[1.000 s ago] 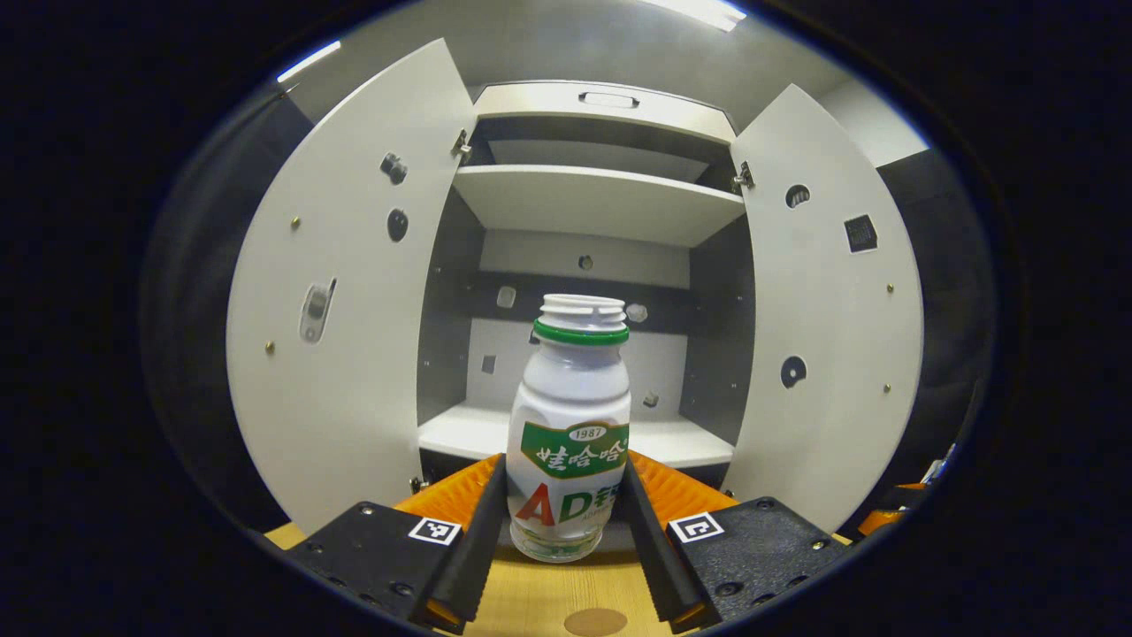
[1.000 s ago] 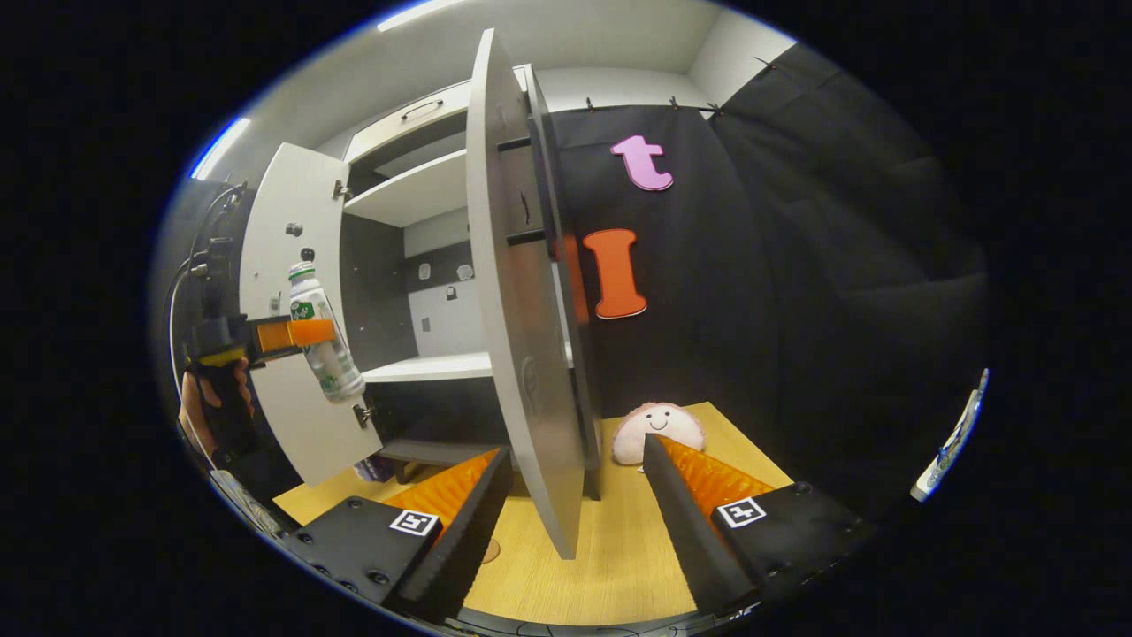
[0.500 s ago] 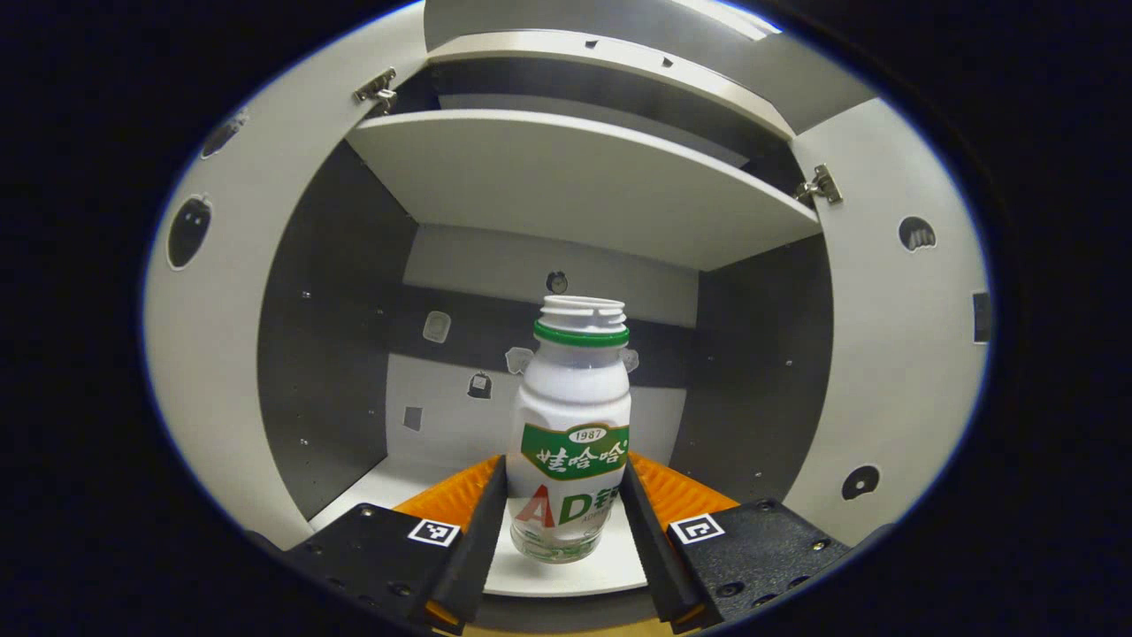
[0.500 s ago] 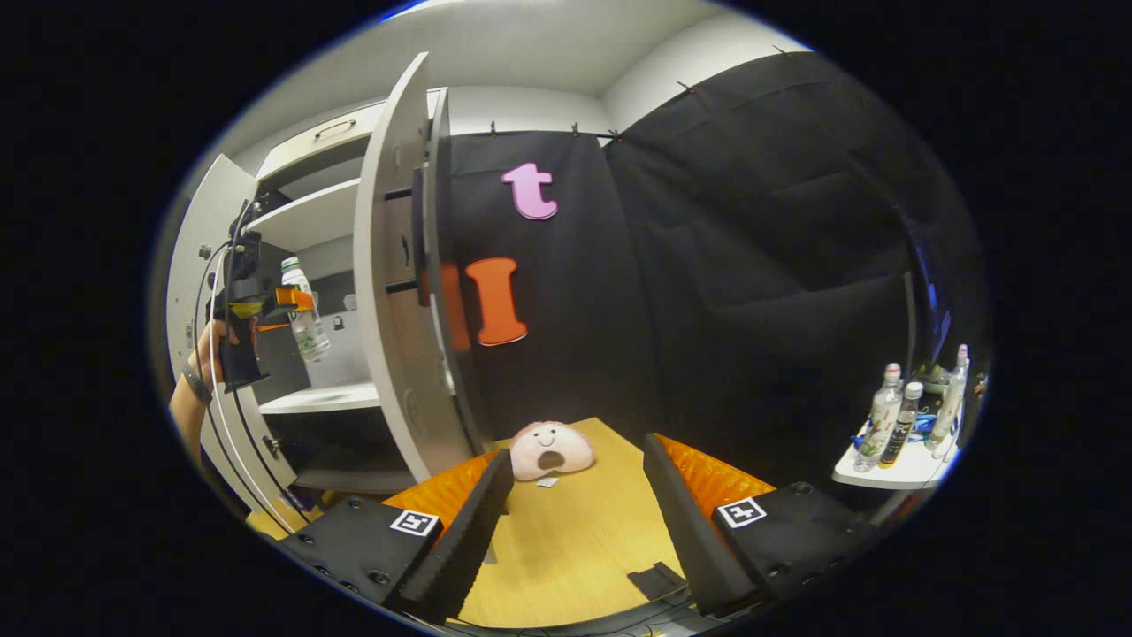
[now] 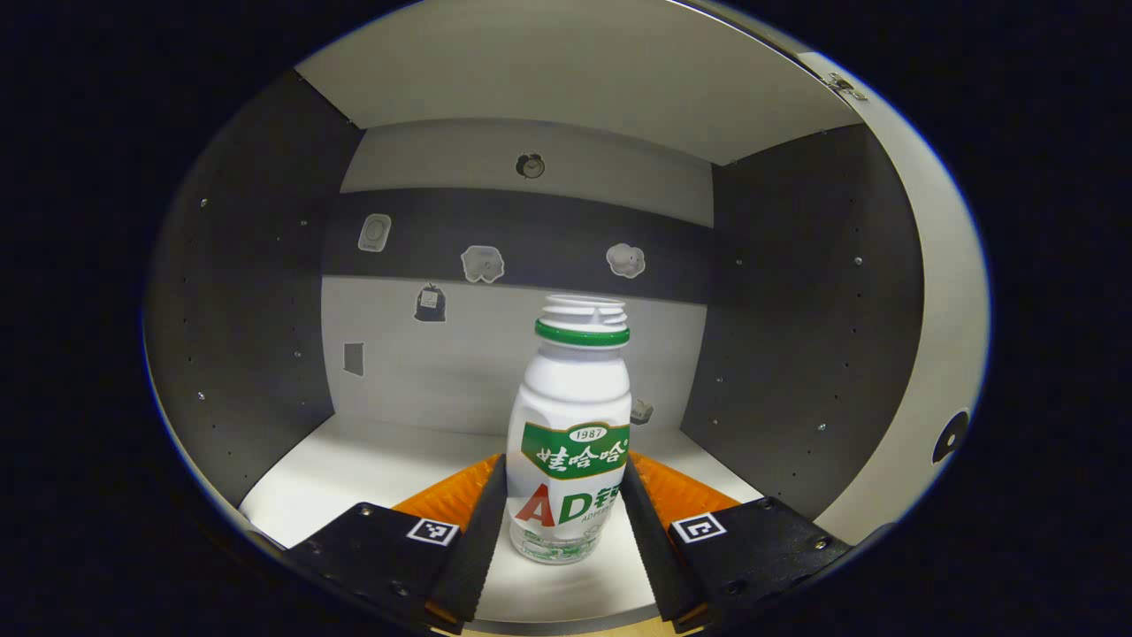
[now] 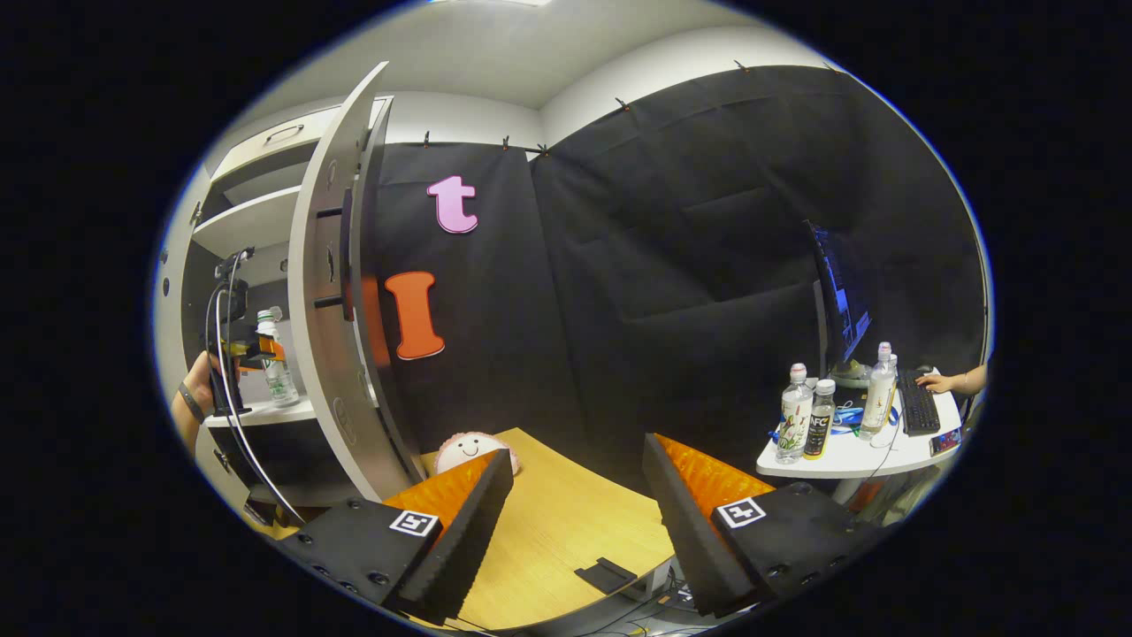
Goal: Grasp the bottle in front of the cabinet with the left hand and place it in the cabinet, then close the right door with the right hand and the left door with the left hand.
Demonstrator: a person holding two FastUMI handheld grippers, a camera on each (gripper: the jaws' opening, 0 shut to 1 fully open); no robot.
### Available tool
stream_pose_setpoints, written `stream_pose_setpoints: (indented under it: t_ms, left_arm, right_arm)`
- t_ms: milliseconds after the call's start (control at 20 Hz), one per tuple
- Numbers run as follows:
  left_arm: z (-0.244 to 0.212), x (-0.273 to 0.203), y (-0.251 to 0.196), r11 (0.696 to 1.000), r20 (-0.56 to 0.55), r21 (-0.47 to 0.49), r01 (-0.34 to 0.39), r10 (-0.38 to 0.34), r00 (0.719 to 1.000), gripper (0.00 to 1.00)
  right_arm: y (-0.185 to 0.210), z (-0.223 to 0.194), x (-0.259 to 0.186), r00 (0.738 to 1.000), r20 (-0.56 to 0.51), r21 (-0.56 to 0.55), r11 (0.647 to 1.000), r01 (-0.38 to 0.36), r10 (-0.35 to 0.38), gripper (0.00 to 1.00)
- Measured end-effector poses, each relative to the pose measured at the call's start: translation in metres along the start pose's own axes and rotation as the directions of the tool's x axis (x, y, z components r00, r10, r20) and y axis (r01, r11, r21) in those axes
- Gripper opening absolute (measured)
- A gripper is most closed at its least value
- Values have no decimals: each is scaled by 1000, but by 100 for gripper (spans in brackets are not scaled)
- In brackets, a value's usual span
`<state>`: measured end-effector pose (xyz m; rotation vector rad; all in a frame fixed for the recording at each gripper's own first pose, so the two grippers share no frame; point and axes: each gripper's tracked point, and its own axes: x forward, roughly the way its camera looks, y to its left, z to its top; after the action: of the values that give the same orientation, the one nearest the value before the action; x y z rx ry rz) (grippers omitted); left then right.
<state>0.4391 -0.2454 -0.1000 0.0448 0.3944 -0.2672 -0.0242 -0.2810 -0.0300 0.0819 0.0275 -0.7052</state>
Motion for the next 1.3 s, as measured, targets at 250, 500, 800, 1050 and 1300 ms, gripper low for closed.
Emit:
stream_pose_setpoints:
  t_ms: [250,500,800,1050,1300]
  left_arm:
    - [0,0,2,1000,9,16,-10,10,1000,76]
    - [17,-16,5,1000,82,0,-24,24,996,95]
    - [39,-75,5,999,173,5,-36,34,984,93]
    - [49,-138,-1,1000,242,-19,-20,24,970,95]
    - [43,-205,-2,999,291,-24,-39,44,956,95]
  right_arm:
    - [6,-4,0,1000,-10,0,1000,-6,6,98]
    - [14,-6,1,999,-24,-14,999,-40,39,98]
    - [28,-8,7,991,-39,-22,991,-132,131,98]
    - [48,-9,18,964,-59,-23,965,-262,260,98]
    - [80,-1,30,913,-77,-13,915,-403,401,98]
